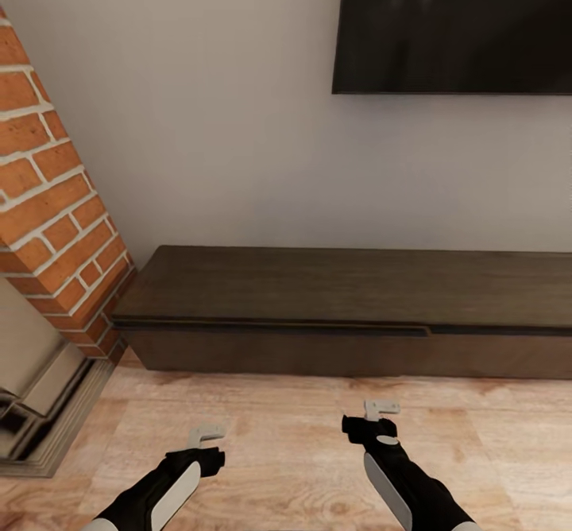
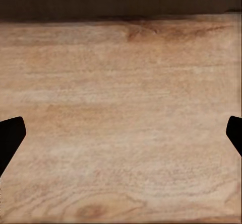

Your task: Place each of the two pumpkins and all three candles from the living room inside a cabinet in the living room (use any cabinet), then make sure every cabinet is closed, and position the cauldron so it is next to a table in the living room.

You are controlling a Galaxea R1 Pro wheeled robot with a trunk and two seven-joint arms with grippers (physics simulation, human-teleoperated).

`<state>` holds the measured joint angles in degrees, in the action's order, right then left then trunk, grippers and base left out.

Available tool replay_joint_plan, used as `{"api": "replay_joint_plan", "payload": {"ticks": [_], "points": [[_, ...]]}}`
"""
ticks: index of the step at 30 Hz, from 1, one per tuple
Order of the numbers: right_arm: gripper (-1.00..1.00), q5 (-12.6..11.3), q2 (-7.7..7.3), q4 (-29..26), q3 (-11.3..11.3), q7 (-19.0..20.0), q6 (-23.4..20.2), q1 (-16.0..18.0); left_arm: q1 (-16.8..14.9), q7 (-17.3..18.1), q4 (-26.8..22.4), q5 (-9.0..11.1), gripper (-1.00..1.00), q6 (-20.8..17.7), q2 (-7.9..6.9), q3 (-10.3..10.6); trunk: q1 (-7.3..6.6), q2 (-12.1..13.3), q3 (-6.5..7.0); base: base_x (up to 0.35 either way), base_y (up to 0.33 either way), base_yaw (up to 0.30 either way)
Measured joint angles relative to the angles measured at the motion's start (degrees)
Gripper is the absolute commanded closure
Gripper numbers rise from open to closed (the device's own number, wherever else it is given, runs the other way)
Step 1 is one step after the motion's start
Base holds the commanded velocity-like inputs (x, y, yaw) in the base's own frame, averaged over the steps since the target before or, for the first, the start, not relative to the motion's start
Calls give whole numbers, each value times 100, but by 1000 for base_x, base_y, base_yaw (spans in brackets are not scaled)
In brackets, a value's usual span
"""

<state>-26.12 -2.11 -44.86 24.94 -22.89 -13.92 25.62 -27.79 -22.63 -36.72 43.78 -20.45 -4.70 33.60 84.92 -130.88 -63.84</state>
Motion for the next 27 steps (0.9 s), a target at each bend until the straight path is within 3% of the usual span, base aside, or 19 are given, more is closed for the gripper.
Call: {"api": "replay_joint_plan", "payload": {"ticks": [27], "points": [[-100, 14, 8, 48, 28, 47, 64, 0, 4, -3, 38, 15, -100, 52, 29, 13, -593, 1083, 494, -32, 0, -11]]}}
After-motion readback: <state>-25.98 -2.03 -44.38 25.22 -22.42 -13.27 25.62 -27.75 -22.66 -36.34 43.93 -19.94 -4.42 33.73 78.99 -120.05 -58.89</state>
